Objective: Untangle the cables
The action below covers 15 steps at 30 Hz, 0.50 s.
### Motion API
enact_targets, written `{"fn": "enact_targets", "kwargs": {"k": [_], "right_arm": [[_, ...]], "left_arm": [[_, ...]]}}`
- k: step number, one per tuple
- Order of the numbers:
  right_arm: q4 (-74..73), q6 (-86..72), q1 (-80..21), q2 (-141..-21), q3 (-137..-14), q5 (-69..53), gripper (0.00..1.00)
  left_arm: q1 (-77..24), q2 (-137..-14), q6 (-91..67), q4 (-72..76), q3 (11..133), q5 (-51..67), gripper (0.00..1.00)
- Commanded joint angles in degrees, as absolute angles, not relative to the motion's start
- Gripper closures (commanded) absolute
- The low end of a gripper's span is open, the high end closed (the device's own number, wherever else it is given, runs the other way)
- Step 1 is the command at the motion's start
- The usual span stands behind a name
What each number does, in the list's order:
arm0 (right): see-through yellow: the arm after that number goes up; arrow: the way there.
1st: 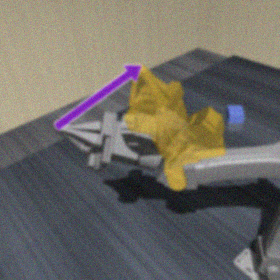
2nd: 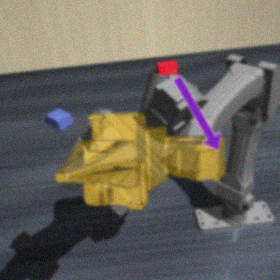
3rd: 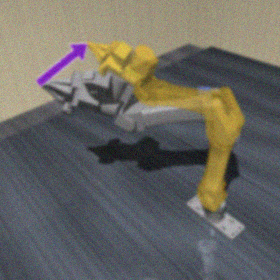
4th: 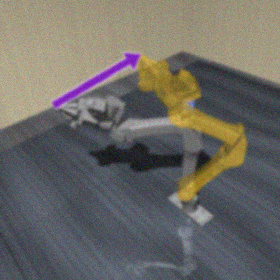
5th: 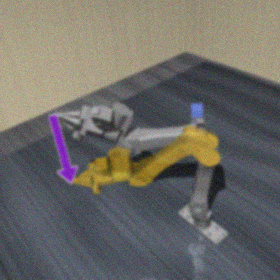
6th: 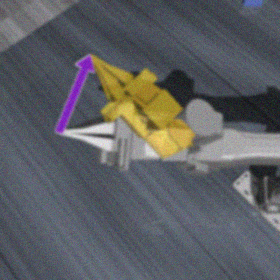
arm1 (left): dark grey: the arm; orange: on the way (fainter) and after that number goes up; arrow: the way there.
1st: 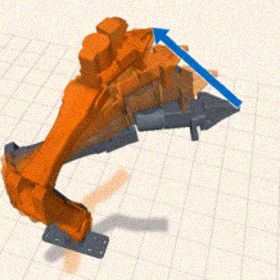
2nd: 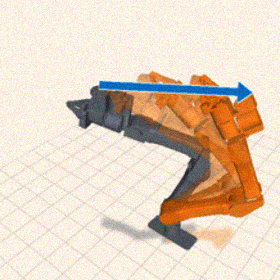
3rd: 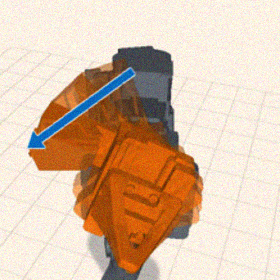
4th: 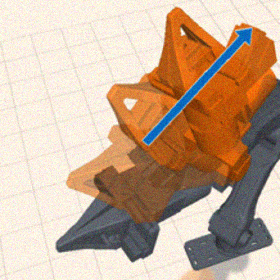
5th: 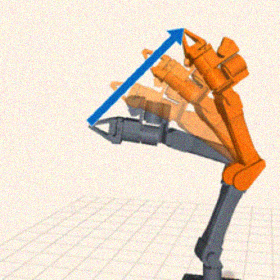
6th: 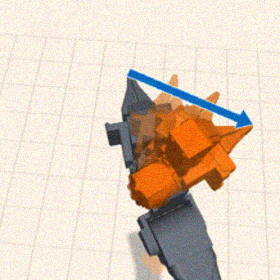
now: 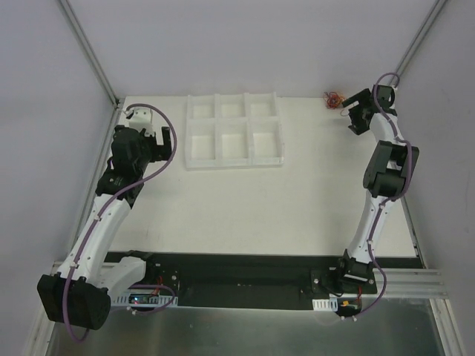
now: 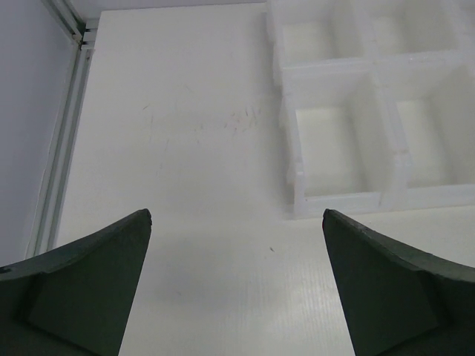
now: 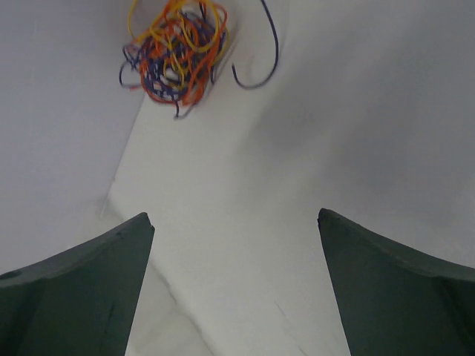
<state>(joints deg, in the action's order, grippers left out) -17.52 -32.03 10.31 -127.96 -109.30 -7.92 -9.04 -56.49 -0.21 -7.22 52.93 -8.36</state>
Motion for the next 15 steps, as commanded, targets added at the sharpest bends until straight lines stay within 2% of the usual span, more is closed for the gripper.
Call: {"fn": "enact_targets", "kwargs": {"k": [1,7,12,15], "right_arm": [[-3.1,-42.9,10.2,-136.3,-120.8,-10.4,0.04],[-0.3,-53.7,9.6,-150.1,-132.9,-7.4,0.04],[0.9,-60.8,8.1,-156.2,-137.3,-5.3,0.01],[0.8,-63.8,7.4,-158.6,-139.1,-4.1,0.10]], "left_arm": [[-9.4,-56.2,7.1,-2.8,52.1,-4.5,0.01],[-9.4,-57.7,9.8,-3.7,53.9,-5.2,0.01],[-9.4,-59.1,9.3,-4.5,55.7,-4.8,0.01],[-9.4,-60.2,8.5,-4.7,57.2,-5.2,0.01]]}}
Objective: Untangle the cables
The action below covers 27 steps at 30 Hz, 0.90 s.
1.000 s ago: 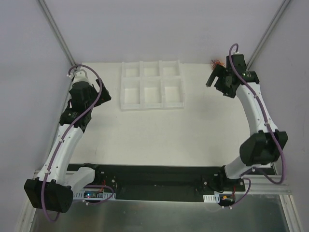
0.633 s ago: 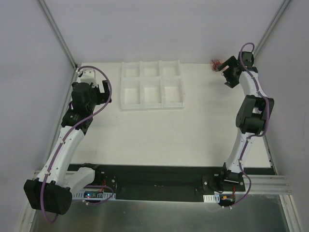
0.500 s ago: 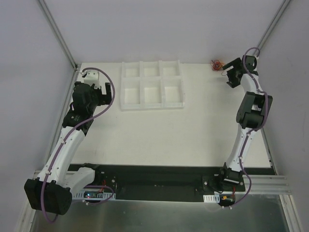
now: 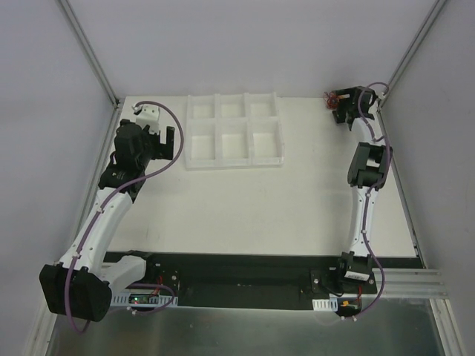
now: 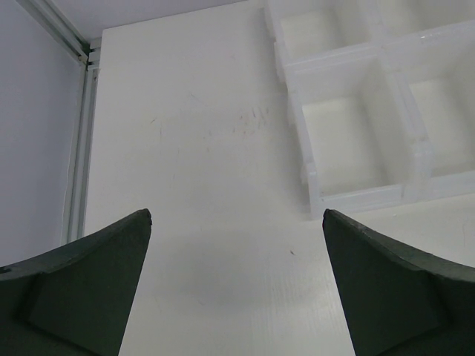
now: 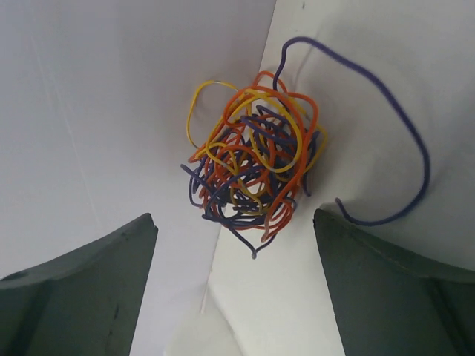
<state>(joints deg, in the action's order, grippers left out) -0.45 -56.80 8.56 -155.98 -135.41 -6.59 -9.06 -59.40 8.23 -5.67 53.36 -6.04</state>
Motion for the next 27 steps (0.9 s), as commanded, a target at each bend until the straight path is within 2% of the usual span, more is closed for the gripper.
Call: {"fn": "enact_targets", "kwargs": {"k": [1,2,5,10,18,21,24,27], "right_arm": [[1.4,-64.7,7.4,-159.2,-139.3,-3.9,0.14],[1.6,-65.4,7.3,-159.7,-139.3,-3.5,0.17],[0.8,-65.6,7.6,-160.0,-139.8,-3.6,0.45],[-3.0,-61.4,9.3,-154.6,-134.1,-9.0,0.99],[-11.7,-41.6,10.6,-122.7,-96.8,-18.3,0.99],[-22.5,-31.3,9.3,-111.0,-83.6,-17.0,0.99],[-31.9,-22.2,5.2,-100.5,-72.8,-13.8,0.99],[-33.2,-19.1,-2.2,-90.2,-59.4,-13.0,0.99]], "left_arm": [[-9.4,-60.6,8.3,-4.9,57.8,-5.5,0.01],[-9.4,-60.8,7.8,-5.1,58.4,-5.7,0.01],[-9.4,-60.8,5.3,-6.2,60.0,-8.2,0.01],[-9.4,-59.5,0.4,-7.9,60.7,-7.7,0.01],[-10.3,-54.9,-14.6,-15.1,57.1,1.5,0.01],[-10.3,-52.9,-23.6,-18.3,53.5,5.8,0.01],[-10.3,-51.4,-27.7,-20.3,50.6,12.4,0.01],[-10.3,-50.8,-30.7,-22.5,49.7,13.9,0.01]]}}
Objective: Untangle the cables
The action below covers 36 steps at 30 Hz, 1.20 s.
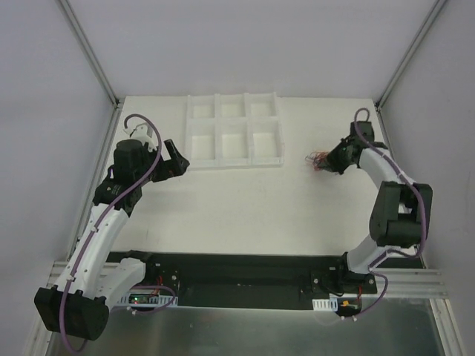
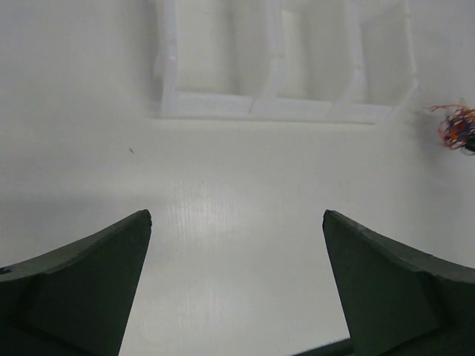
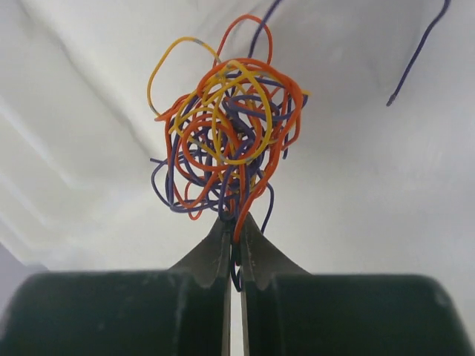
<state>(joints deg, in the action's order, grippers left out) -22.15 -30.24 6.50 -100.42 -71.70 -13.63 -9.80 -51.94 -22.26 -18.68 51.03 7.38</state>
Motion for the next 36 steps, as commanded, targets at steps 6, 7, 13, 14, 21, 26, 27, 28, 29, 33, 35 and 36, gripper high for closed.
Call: {"fn": "enact_targets", "kwargs": {"k": [6,7,13,14,21,26,27,28,29,33,35,36], "right_arm": [[-34.1,-16.6,-23.0,-79.9,-51.7,-15.0,0.99],[-33.8,-15.9,-26.4,-79.8,-52.1,-14.9,0.99],[-36.8,-8.5,-39.5,-87.7,-62.5,-16.7,0.89],[-37.7,-7.7,-40.2,-88.8,-64.3,-17.6,0.83],[-35.2,-7.9,-39.6,-84.7,-61.6,-23.5,0.48],[-34.4,-11.3,-32.1,-80.9,-59.9,-24.0,0.43],[-33.8,-12.8,-30.2,-81.1,-59.5,-25.0,0.43],[-33.1,-14.8,-28.3,-81.7,-59.1,-26.0,0.43],[-32.2,-16.5,-27.0,-82.4,-58.8,-27.6,0.43],[-30.2,-18.5,-27.3,-88.4,-60.4,-33.5,0.43],[-30.4,-18.4,-28.2,-90.3,-61.1,-34.7,0.45],[-29.9,-18.5,-28.6,-90.9,-60.8,-35.3,0.46]], "left_arm": [[-10.3,-50.8,-41.5,-22.2,47.4,18.9,0.01],[-10.3,-50.4,-42.5,-22.3,46.6,20.2,0.01],[-10.3,-44.2,-43.2,-22.4,41.1,27.3,0.01],[-10.5,-43.6,-42.3,-22.1,39.9,28.9,0.01],[-23.4,-45.3,-32.4,-21.8,39.5,28.1,0.01],[-35.8,-50.3,-26.3,-20.2,40.7,14.8,0.06],[-37.5,-52.5,-24.6,-20.3,41.7,13.5,0.09],[-39.0,-54.6,-23.4,-20.4,42.7,12.8,0.12],[-39.9,-57.4,-22.4,-20.6,44.0,12.4,0.12],[-42.2,-67.9,-20.9,-20.3,48.9,15.1,0.07],[-42.5,-72.6,-21.0,-18.8,50.3,17.0,0.07],[-42.5,-74.9,-20.9,-17.8,50.8,18.0,0.08]]}}
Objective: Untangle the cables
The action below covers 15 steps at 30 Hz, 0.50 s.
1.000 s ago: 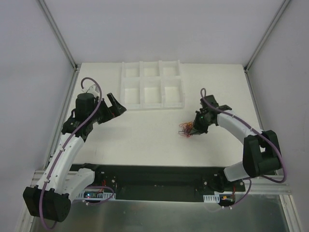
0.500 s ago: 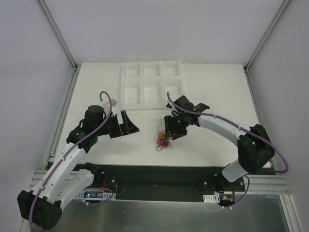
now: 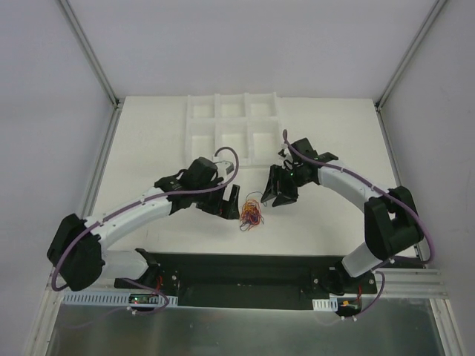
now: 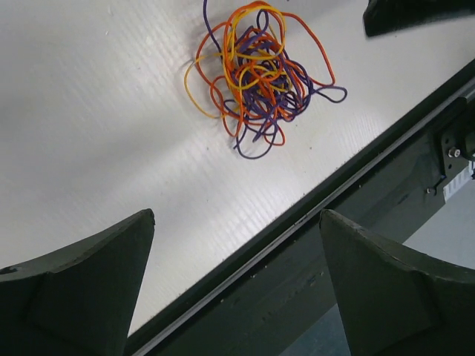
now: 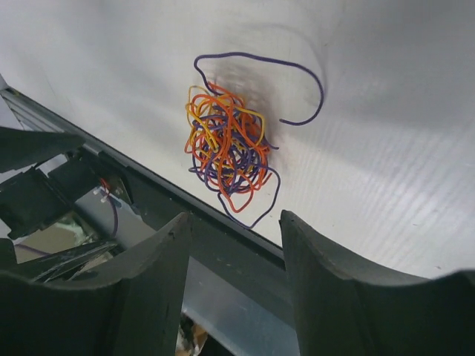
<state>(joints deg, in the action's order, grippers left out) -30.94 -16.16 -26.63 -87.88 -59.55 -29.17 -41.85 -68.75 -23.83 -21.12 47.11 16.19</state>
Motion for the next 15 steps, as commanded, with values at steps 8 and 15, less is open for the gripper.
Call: {"fn": "enact_targets", "kwargs": {"k": [8,15], "right_arm": [[-21.7,-19.9,-31.2,-90.1,-53.9,-36.9,0.59],[-19.5,-19.9,-31.5,-90.7,-52.9,-36.0,0.66]], "left_arm": [[-42.5,-87.7,-19.2,-11.3,53.8,33.5,0.32],[-42.5,-92.5,-19.2,-7.7,53.6,35.0,0.49]]}}
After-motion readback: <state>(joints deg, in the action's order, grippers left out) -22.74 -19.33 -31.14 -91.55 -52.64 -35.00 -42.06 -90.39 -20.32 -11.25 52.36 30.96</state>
